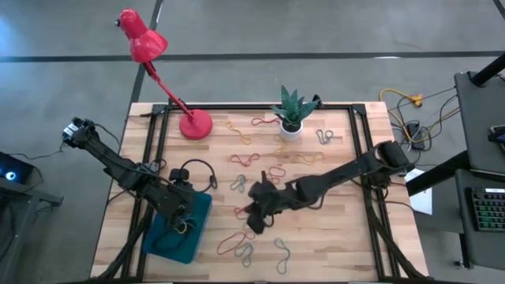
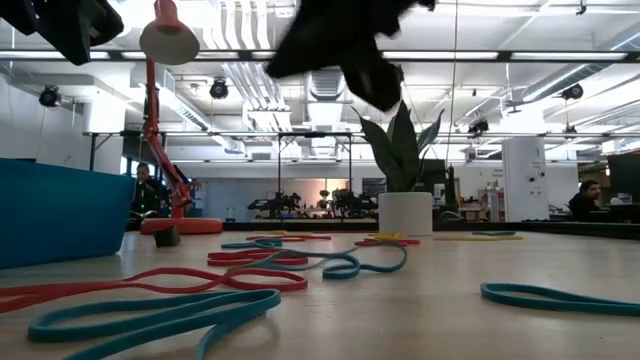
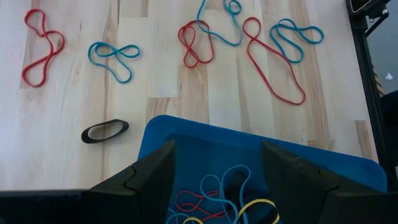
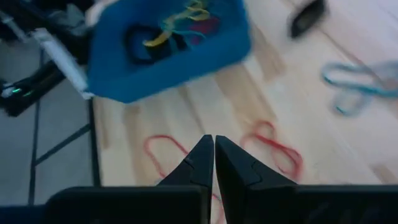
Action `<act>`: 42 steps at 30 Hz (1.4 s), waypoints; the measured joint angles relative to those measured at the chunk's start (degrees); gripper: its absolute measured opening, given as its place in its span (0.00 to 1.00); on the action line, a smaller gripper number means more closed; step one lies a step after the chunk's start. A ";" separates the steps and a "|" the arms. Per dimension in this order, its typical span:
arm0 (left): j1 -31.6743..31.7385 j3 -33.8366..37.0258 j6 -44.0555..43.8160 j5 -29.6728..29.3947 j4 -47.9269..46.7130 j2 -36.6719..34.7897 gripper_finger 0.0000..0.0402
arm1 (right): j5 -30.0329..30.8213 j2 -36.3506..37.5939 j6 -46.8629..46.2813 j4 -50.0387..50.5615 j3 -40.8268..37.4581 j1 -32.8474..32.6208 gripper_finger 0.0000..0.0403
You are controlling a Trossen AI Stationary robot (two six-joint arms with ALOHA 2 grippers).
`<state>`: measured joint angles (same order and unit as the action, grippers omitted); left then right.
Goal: Pick and place rubber bands into bin
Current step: Put the blue rubber band into the blue bin
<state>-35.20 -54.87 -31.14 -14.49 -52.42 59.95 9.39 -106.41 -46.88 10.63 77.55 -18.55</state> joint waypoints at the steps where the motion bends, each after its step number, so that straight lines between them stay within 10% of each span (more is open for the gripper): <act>1: 0.00 0.00 0.00 -0.02 -0.02 0.01 0.53 | 0.02 0.03 1.53 0.54 1.18 -0.02 0.02; 10: 0.00 0.00 0.02 -0.62 0.18 0.12 0.53 | 2.15 -0.59 8.73 26.87 6.04 0.13 0.03; 27: 0.00 0.92 0.02 -0.60 1.00 0.12 0.53 | -2.77 -7.15 10.86 27.06 3.48 -1.58 0.43; 42: 0.00 0.94 0.33 -0.73 0.96 0.12 0.53 | -1.50 -8.72 3.68 21.67 0.36 -3.21 0.44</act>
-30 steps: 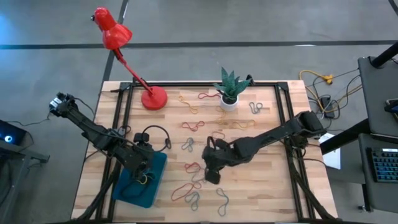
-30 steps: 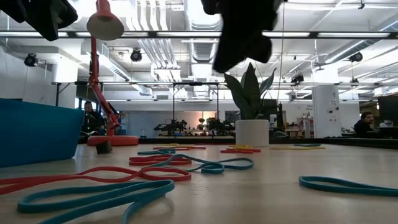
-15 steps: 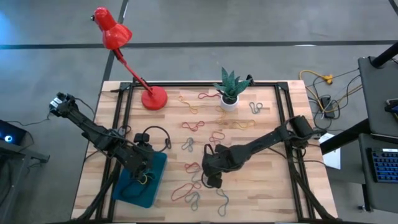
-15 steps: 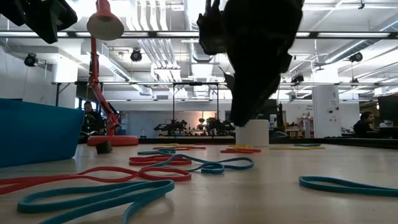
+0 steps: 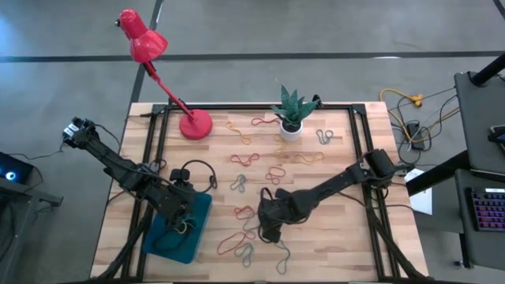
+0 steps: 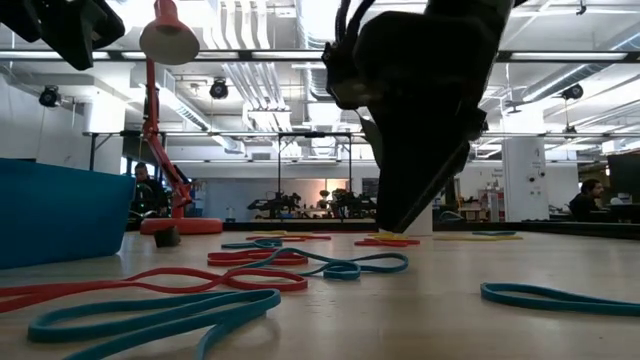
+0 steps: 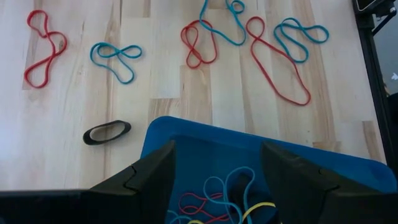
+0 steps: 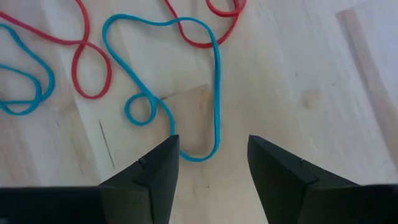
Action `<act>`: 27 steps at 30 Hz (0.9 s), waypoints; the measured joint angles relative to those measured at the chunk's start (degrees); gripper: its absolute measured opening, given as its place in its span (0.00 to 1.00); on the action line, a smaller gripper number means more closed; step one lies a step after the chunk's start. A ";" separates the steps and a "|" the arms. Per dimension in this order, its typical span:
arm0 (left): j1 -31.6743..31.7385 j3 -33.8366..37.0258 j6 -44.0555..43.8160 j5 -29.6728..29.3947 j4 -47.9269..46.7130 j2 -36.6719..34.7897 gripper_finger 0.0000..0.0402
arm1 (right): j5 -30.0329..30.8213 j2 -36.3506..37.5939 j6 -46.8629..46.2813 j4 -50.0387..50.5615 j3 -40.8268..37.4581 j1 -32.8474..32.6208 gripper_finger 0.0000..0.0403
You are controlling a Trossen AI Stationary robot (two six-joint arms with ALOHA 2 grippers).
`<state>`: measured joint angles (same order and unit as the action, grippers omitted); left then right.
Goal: Pick and place rubber bands into bin
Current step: Put the blue rubber band into the blue bin
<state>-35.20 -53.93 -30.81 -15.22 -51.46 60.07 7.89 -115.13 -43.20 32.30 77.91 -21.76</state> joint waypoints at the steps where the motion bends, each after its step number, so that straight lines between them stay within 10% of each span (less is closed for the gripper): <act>1: 0.00 0.00 0.04 -0.04 0.00 0.00 0.53 | 0.02 0.00 -0.23 -1.21 -0.73 0.00 0.44; 27: 0.00 0.17 0.26 -0.81 -0.07 0.02 0.53 | 2.34 -0.22 0.98 -8.55 -6.25 0.03 0.33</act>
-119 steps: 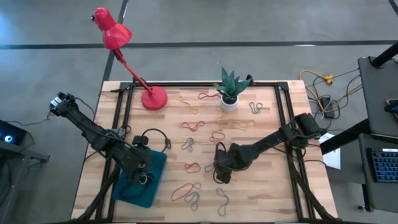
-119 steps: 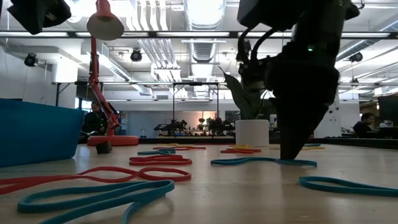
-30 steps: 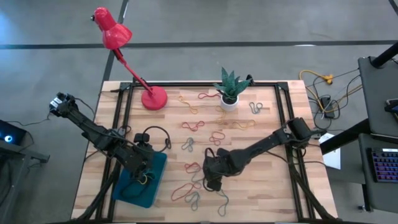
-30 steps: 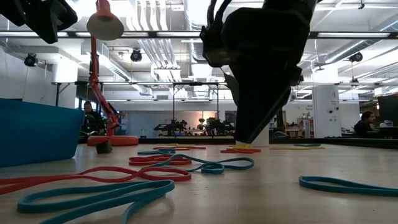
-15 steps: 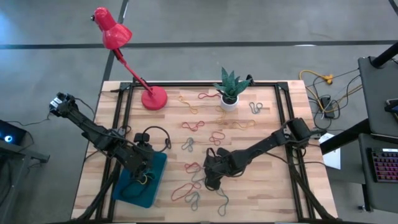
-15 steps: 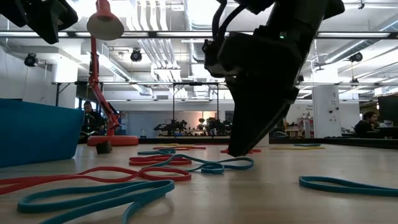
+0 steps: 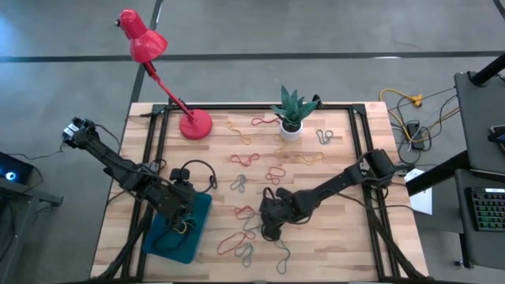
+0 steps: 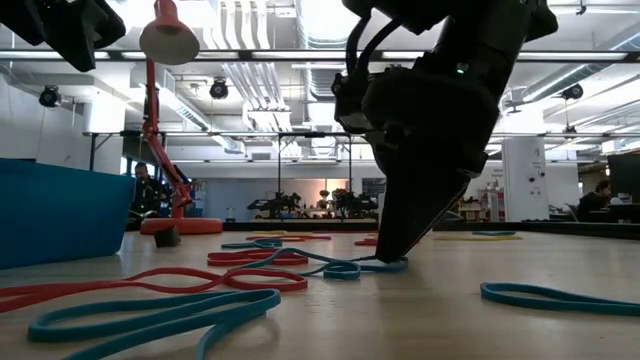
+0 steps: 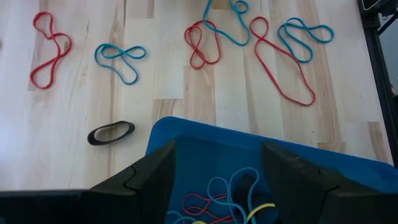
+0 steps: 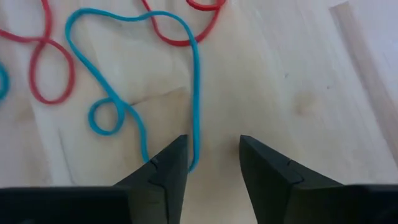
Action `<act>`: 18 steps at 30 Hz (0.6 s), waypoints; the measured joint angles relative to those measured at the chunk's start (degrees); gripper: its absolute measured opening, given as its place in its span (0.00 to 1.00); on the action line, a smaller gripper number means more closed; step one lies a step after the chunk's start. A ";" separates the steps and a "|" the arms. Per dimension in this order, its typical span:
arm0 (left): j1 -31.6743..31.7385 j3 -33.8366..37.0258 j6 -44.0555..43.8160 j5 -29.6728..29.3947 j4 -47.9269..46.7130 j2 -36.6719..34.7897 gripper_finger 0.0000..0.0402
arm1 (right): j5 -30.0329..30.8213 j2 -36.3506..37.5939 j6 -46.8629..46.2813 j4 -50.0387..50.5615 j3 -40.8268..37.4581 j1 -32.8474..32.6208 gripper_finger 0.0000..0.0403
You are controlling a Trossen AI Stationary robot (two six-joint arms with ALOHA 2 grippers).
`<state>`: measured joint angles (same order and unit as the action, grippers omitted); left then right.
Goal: Pick and place rubber bands into bin
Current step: Put the blue rubber band into the blue bin
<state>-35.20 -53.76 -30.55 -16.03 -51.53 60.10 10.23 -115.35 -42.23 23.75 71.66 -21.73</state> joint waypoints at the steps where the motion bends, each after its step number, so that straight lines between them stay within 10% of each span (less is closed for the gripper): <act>1: 0.00 0.02 0.00 -0.04 0.00 0.00 0.53 | -0.64 0.00 -0.57 -0.83 -0.02 -0.10 0.32; 18: 0.00 0.07 1.03 -0.64 0.00 -0.02 0.53 | 1.44 0.11 -1.09 -3.42 -2.22 -1.03 0.19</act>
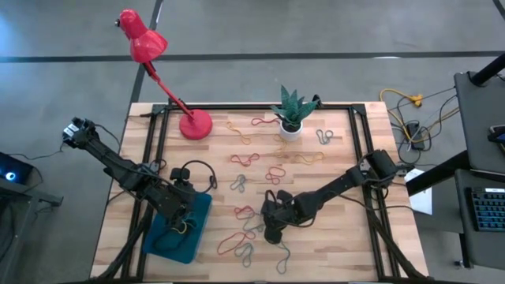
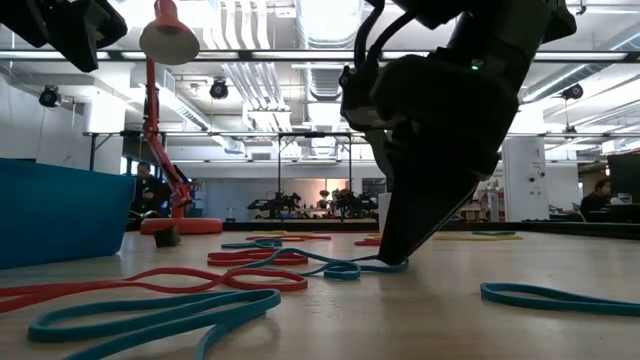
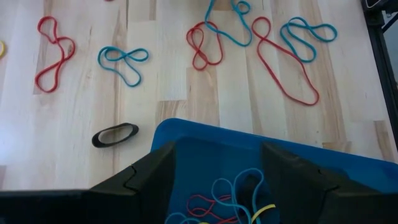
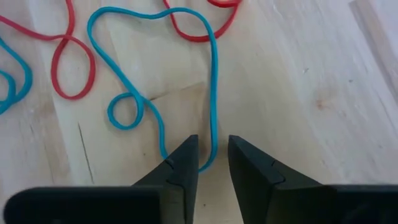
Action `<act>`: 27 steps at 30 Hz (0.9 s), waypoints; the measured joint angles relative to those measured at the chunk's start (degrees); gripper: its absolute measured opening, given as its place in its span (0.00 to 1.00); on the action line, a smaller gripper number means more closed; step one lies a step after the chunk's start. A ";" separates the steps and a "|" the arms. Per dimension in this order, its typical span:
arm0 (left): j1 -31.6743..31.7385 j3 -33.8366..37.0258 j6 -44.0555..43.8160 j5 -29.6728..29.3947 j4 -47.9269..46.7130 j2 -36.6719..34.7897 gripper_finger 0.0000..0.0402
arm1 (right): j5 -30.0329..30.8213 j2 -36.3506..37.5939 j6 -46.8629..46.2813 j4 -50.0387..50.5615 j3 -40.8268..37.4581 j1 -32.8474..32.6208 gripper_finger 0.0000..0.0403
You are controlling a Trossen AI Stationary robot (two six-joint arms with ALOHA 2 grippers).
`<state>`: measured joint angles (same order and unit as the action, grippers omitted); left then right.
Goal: Pick and place rubber bands into bin
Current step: Put the blue rubber band into the blue bin
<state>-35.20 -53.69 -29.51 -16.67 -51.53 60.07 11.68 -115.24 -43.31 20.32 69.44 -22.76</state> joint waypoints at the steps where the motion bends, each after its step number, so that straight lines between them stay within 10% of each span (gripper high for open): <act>1: 0.00 0.00 0.13 -0.11 0.00 0.00 0.53 | 0.30 0.00 0.00 0.02 -0.07 0.00 0.18; 27: 0.00 0.00 0.02 -0.12 0.02 0.00 0.53 | -10.84 0.39 -6.05 -4.87 -0.67 -0.26 0.02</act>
<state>-35.20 -53.69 -29.50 -16.80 -51.51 60.07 0.83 -114.85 -49.36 15.45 68.77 -23.02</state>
